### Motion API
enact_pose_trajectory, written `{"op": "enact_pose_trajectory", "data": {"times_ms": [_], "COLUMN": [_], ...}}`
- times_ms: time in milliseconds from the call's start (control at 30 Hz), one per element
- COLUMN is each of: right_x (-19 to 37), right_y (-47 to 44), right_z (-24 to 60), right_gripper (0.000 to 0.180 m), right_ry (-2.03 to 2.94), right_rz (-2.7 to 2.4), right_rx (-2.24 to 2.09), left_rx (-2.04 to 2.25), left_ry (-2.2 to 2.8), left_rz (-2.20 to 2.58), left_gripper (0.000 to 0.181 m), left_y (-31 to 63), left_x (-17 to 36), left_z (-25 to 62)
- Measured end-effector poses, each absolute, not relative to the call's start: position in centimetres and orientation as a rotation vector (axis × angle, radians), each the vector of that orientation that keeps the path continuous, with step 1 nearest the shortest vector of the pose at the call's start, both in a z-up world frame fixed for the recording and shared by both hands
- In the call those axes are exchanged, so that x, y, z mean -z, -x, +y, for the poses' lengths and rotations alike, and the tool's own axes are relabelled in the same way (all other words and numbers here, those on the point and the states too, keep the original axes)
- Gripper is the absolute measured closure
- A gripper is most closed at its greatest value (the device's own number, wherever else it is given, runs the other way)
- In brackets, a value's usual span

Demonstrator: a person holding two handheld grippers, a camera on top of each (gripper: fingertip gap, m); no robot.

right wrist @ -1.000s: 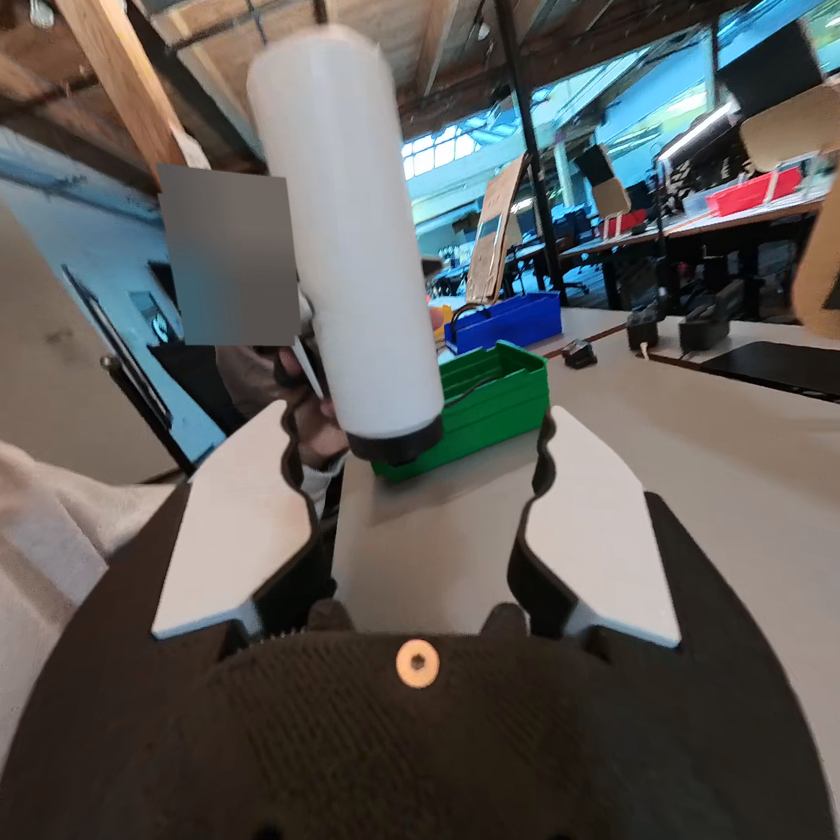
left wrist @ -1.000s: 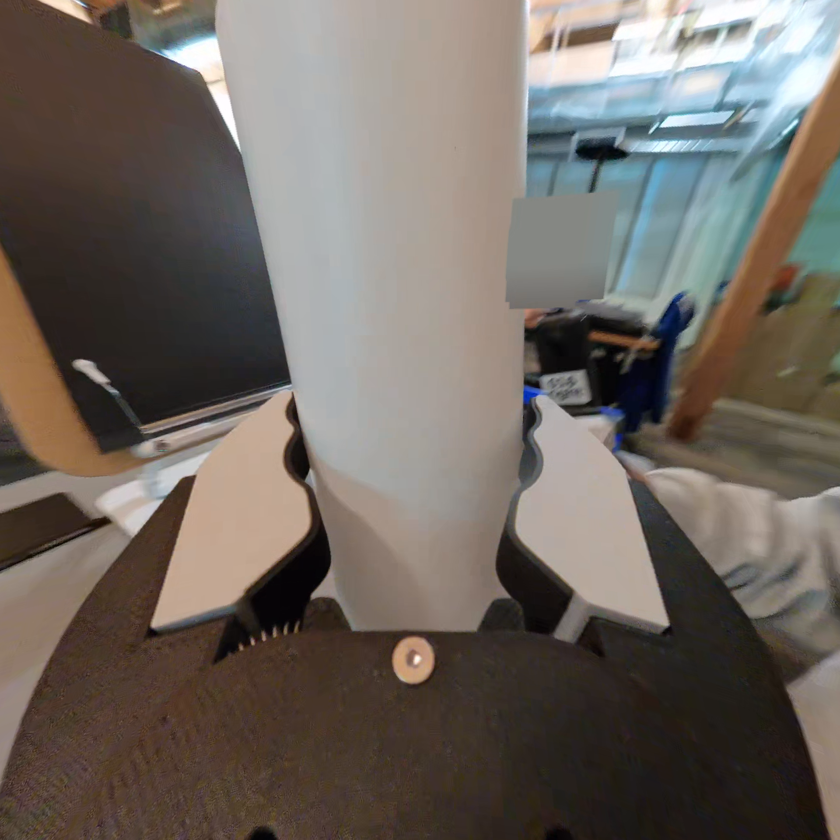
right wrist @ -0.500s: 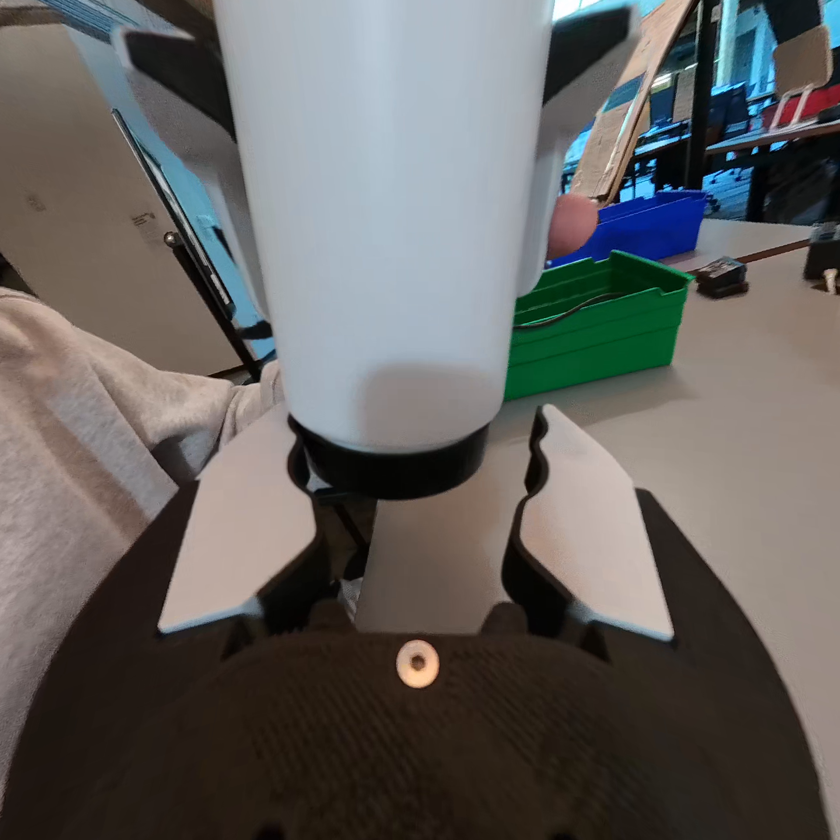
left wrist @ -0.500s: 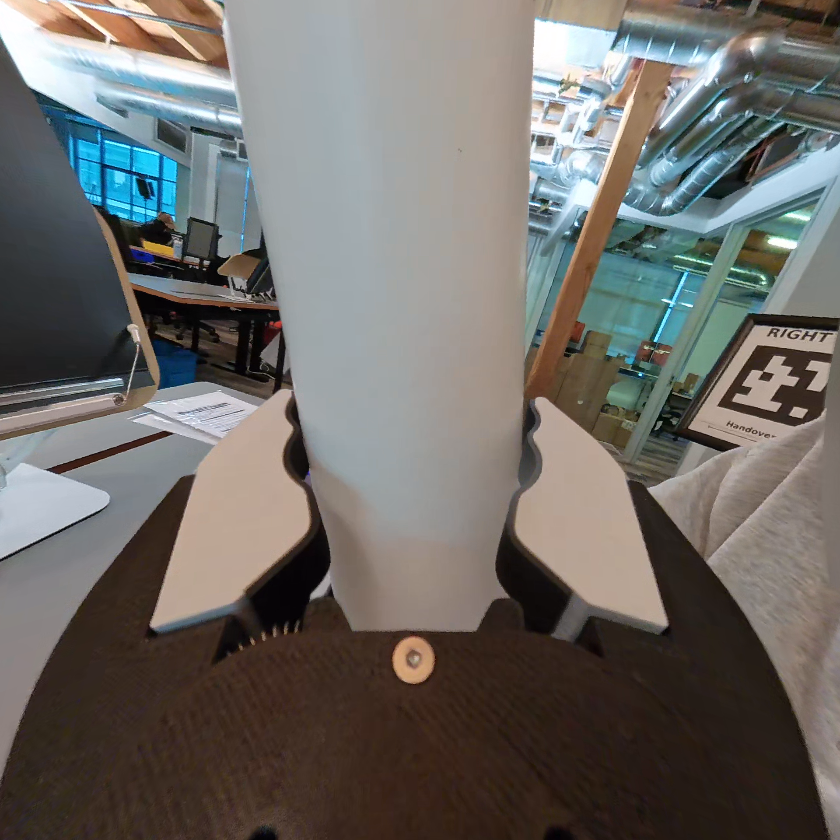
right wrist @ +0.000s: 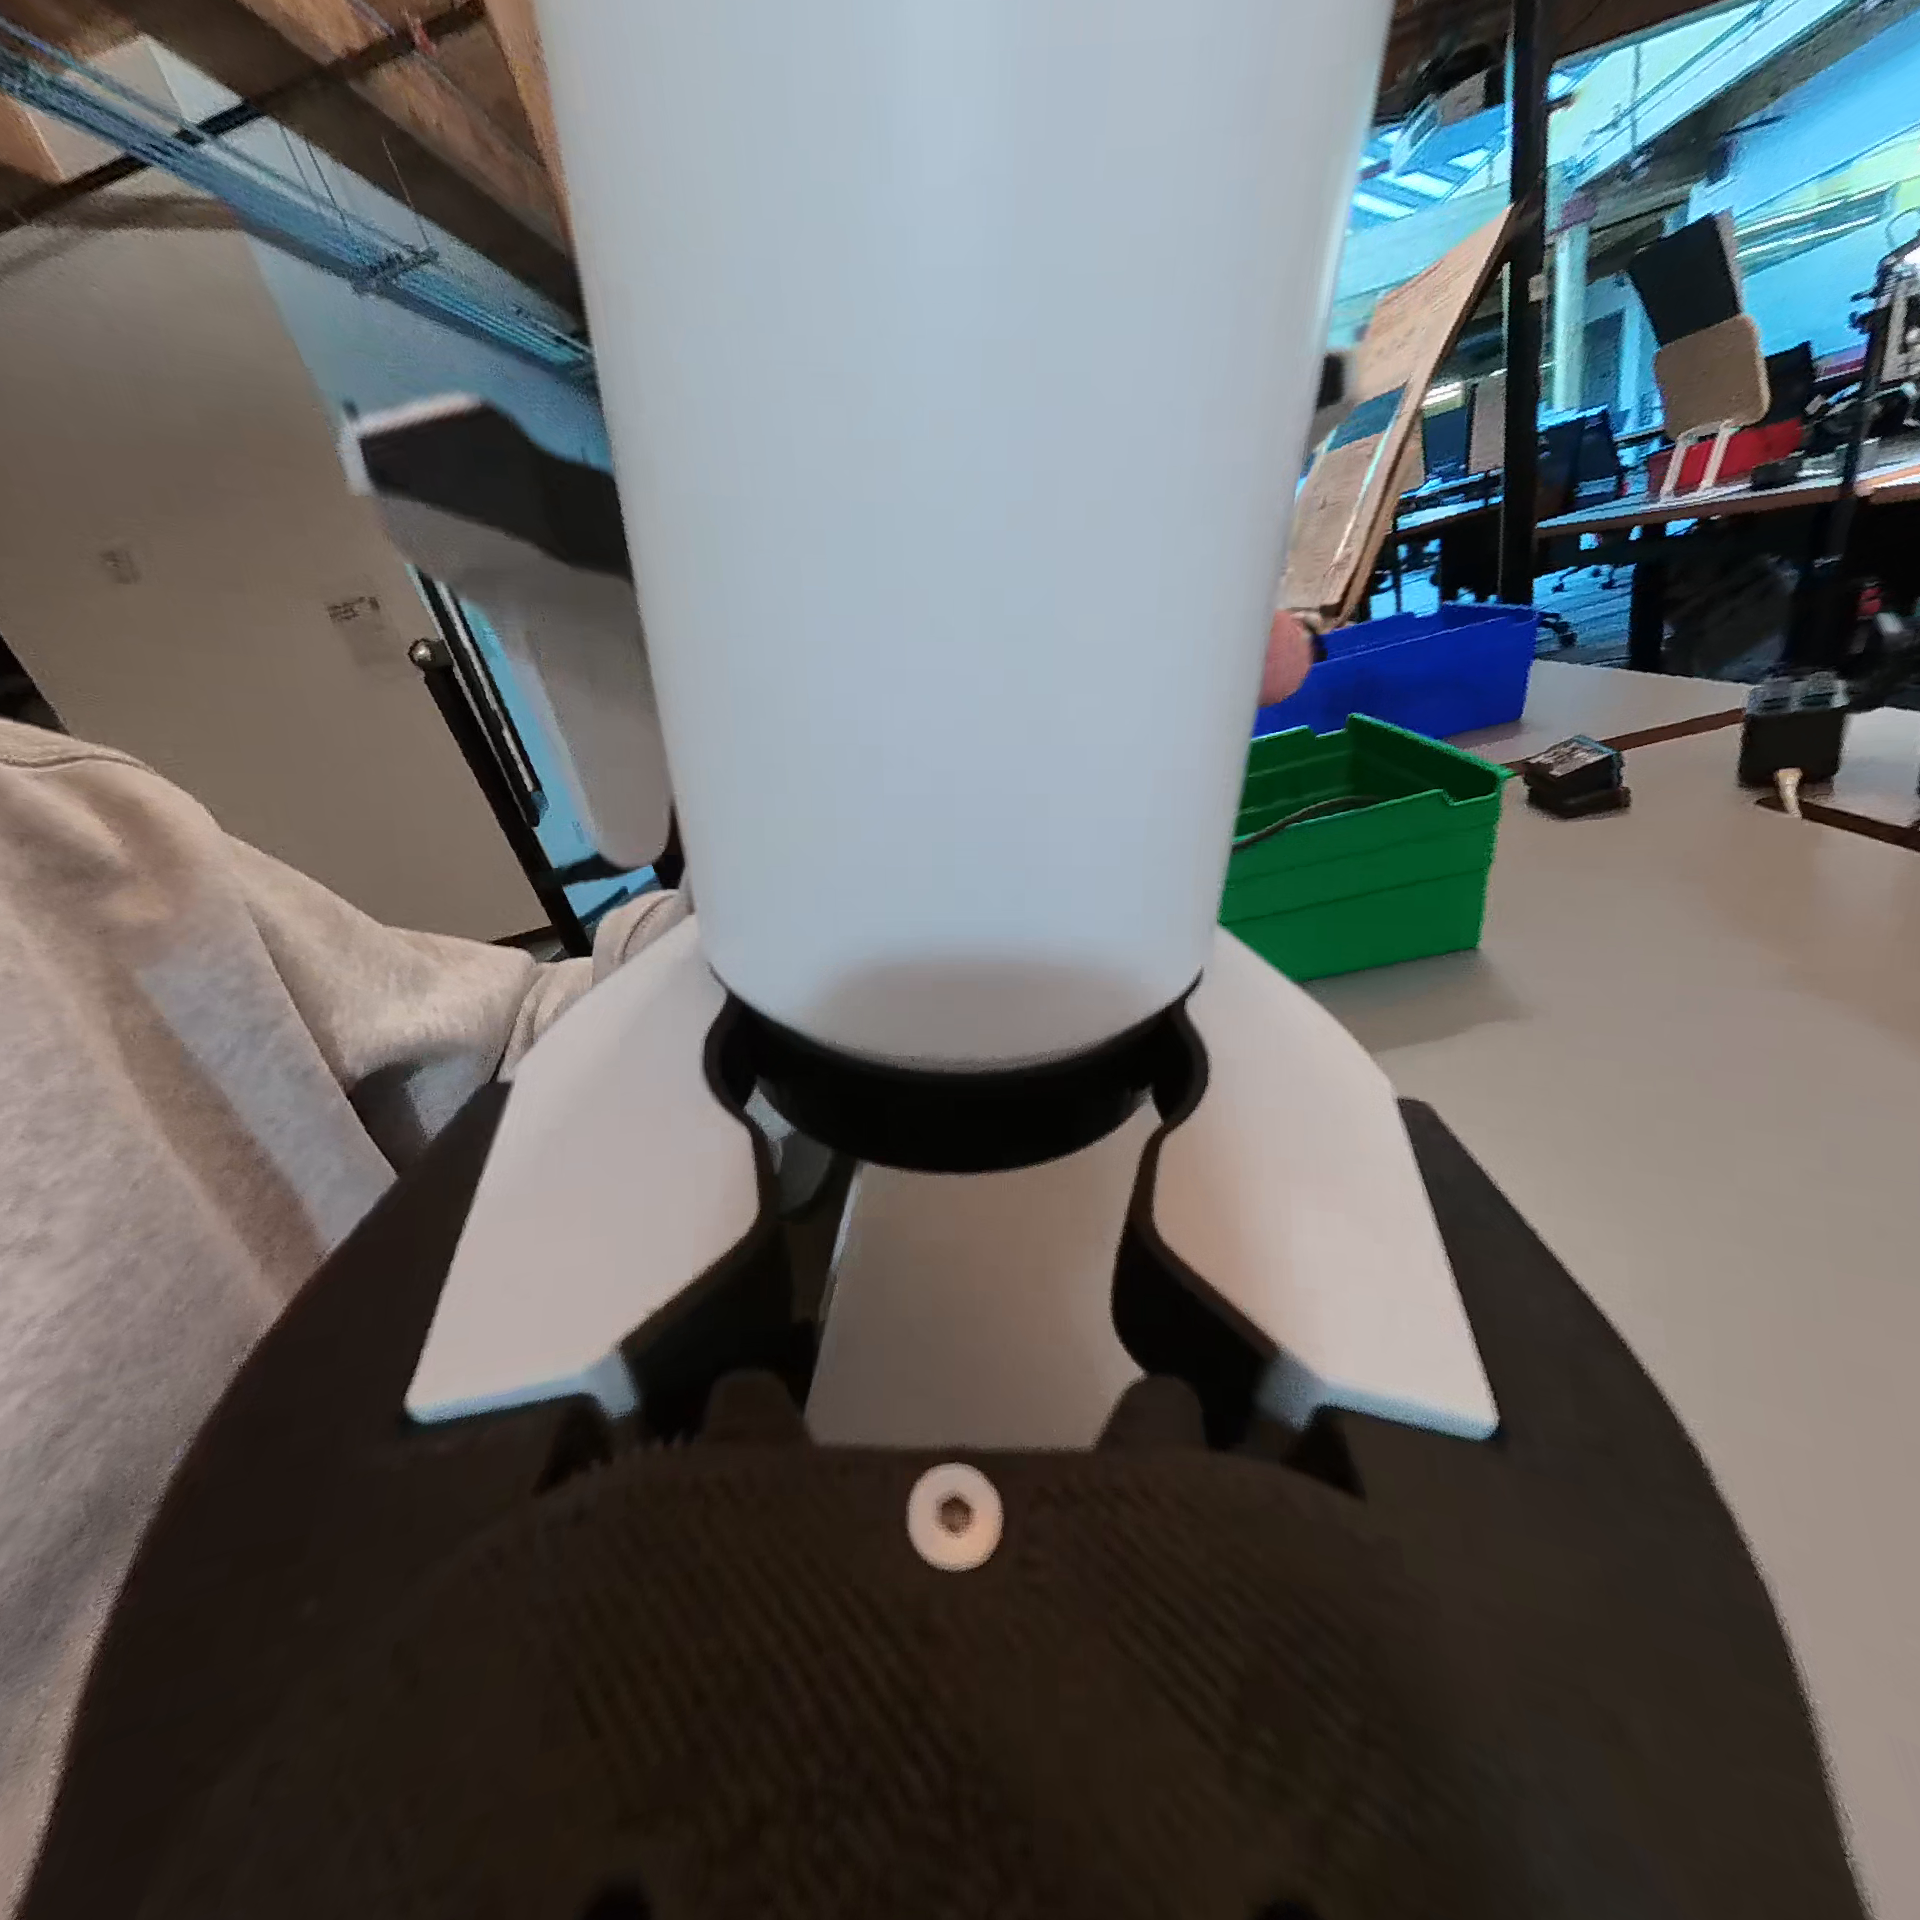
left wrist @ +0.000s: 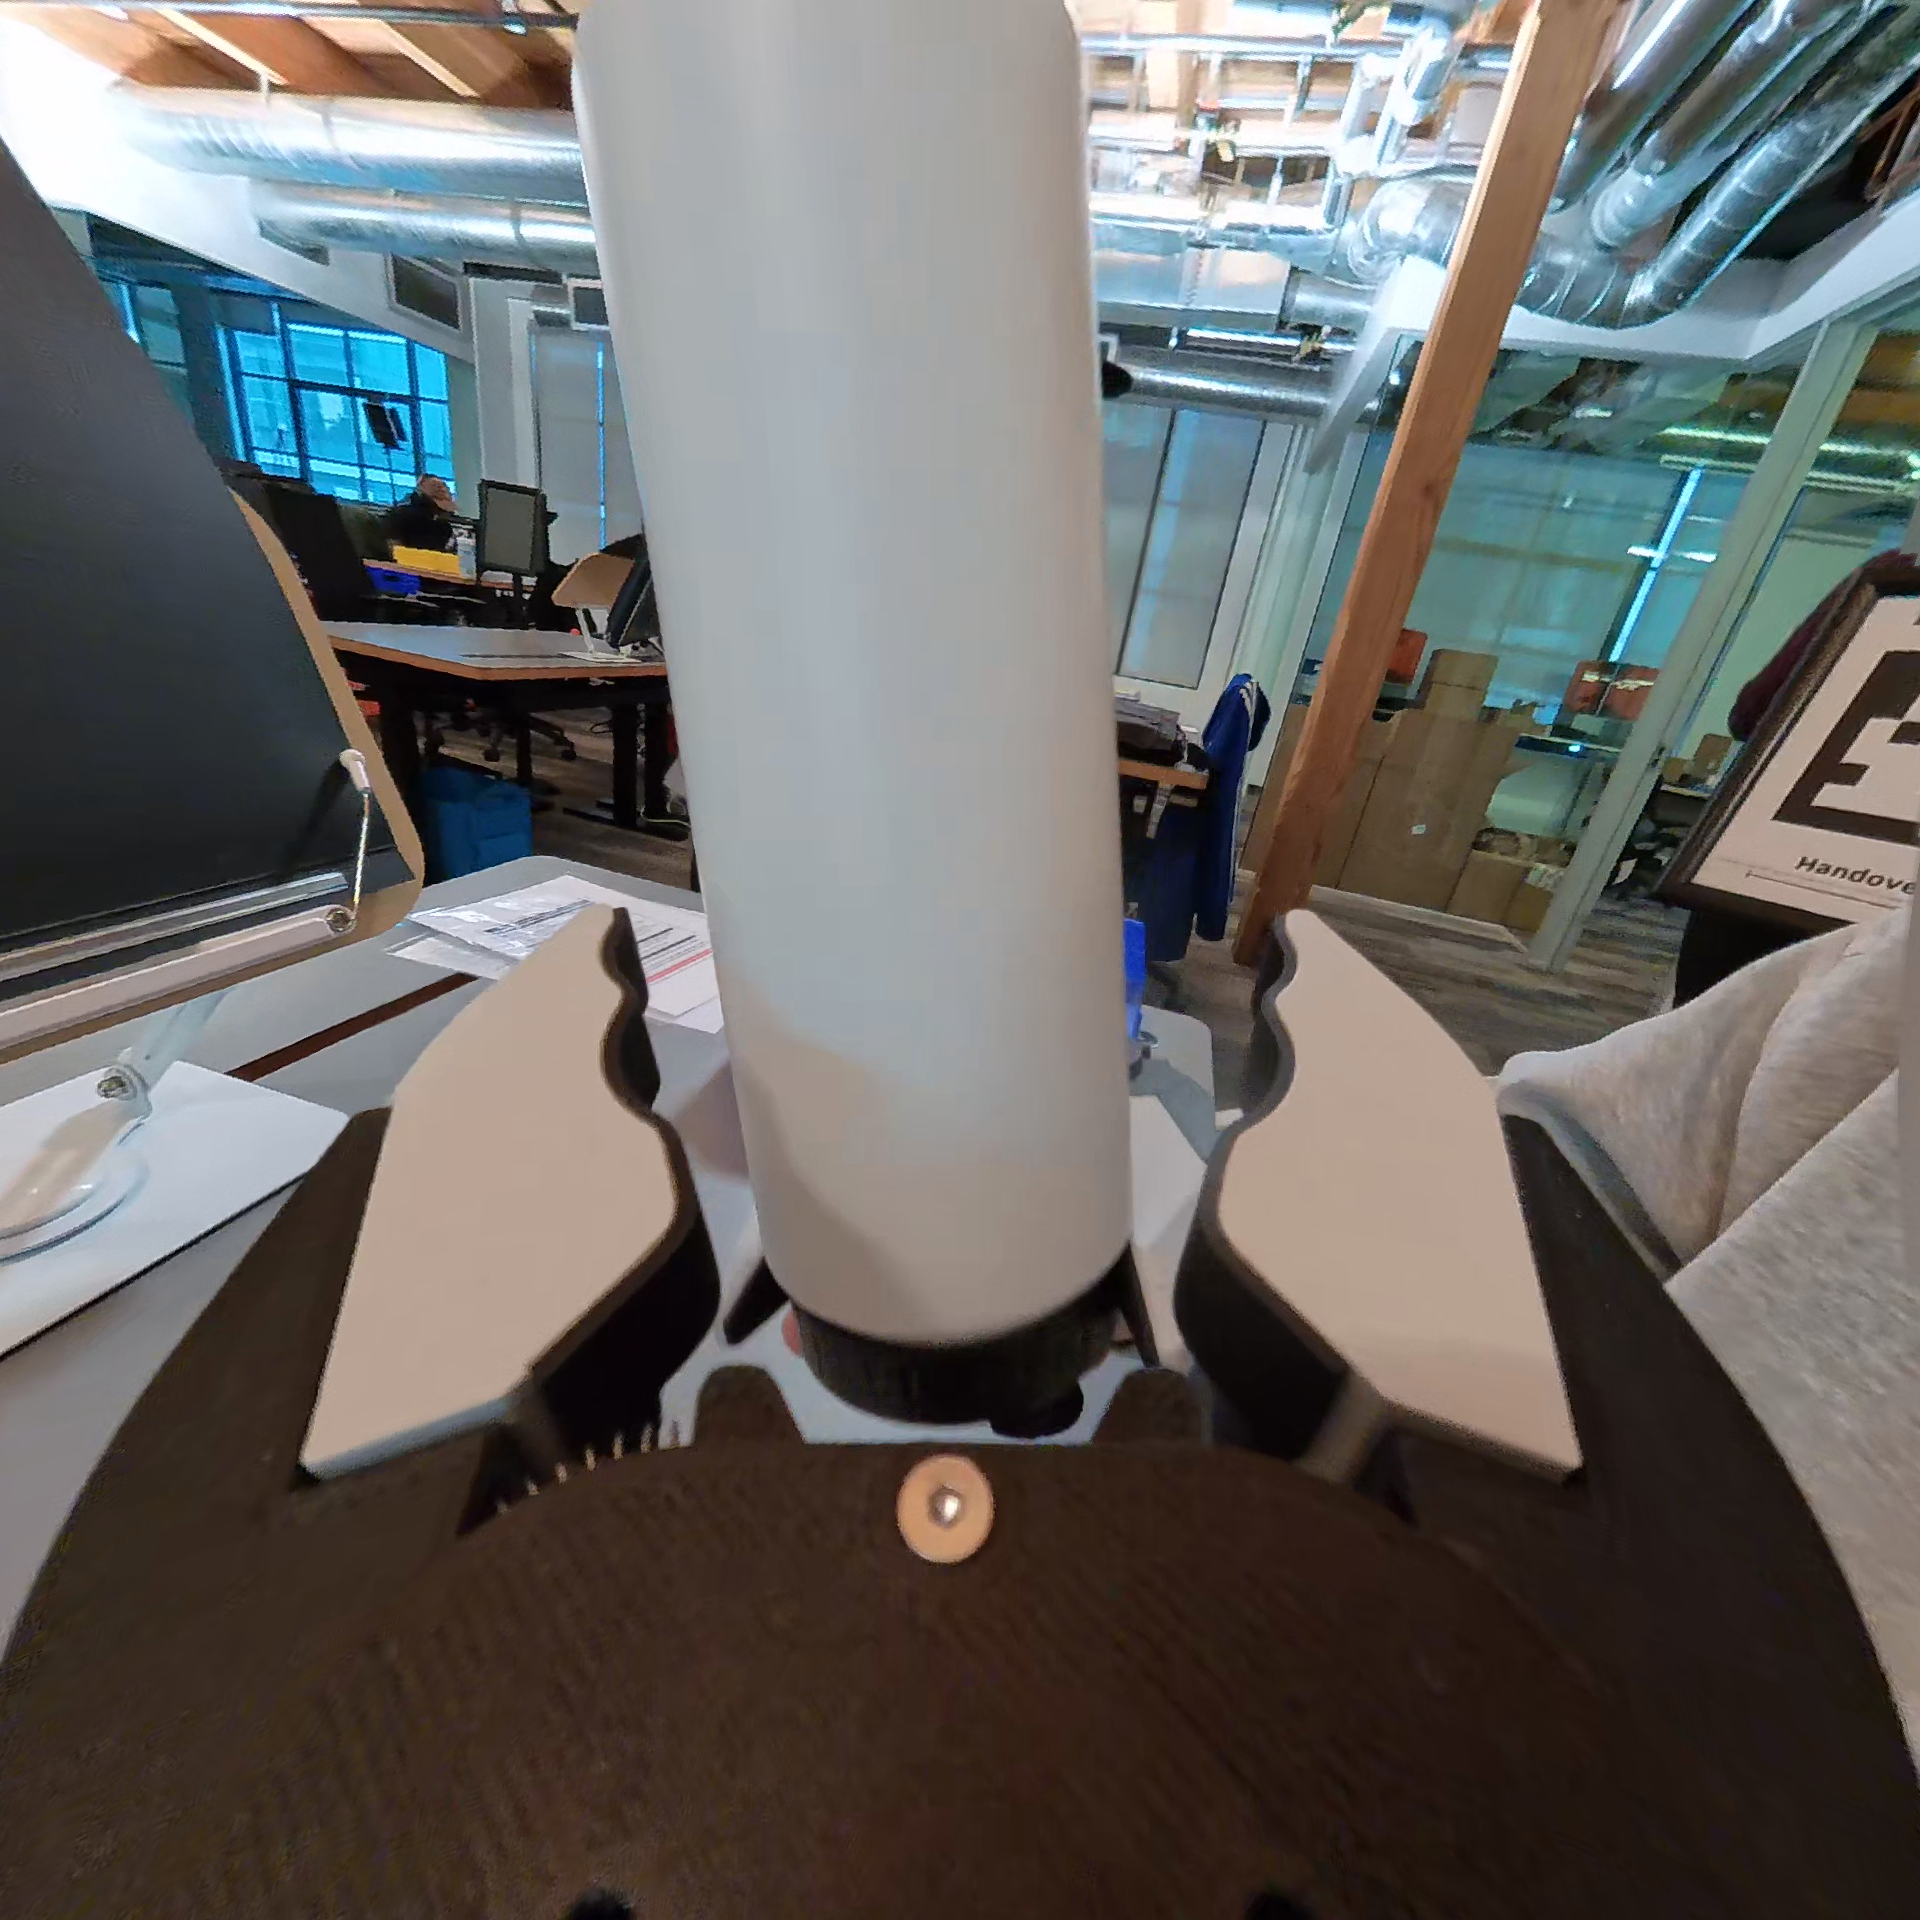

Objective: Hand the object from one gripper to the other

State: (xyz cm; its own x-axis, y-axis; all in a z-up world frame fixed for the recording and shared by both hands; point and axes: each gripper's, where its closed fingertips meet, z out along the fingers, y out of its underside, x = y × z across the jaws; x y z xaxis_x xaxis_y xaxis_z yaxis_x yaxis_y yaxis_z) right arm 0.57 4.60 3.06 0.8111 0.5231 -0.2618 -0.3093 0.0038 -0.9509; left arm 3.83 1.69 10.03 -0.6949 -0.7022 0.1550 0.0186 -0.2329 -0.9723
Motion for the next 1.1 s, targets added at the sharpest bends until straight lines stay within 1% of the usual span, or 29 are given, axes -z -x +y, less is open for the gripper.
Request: {"op": "enact_pose_trajectory", "data": {"times_ms": [133,333,500,633,900,1000,1100], "right_x": [-3.9,-5.1,-4.8,-3.6,-1.2,0.5,1.9], "right_y": [-2.7,-5.7,-6.2,-5.6,-4.8,-5.3,-6.1], "right_z": [4.0,2.9,2.6,2.8,2.0,1.0,-0.4], "right_gripper": [0.101,0.101,0.101,0.101,0.101,0.101,0.101], "right_ry": [1.433,1.471,1.481,1.467,1.432,1.469,1.492], "right_rz": [-0.169,-0.203,-0.245,-0.274,-0.222,-0.191,-0.143], "right_rx": [-0.584,-0.373,-0.271,-0.263,-0.302,-0.281,-0.277], "left_rx": [1.967,2.071,2.132,2.171,2.086,2.056,2.024], "left_ry": [0.825,0.876,0.899,0.884,0.794,0.786,0.811], "left_rz": [1.531,1.415,1.347,1.293,1.241,1.246,1.279], "left_gripper": [0.068,0.072,0.075,0.074,0.077,0.079,0.082], "left_y": [-3.9,-4.1,-4.1,-3.3,-1.4,-1.4,-2.3], "left_x": [-10.1,-10.8,-11.4,-12.7,-15.3,-15.3,-13.9], "left_z": [1.9,3.7,4.7,5.4,6.9,7.0,6.8]}}
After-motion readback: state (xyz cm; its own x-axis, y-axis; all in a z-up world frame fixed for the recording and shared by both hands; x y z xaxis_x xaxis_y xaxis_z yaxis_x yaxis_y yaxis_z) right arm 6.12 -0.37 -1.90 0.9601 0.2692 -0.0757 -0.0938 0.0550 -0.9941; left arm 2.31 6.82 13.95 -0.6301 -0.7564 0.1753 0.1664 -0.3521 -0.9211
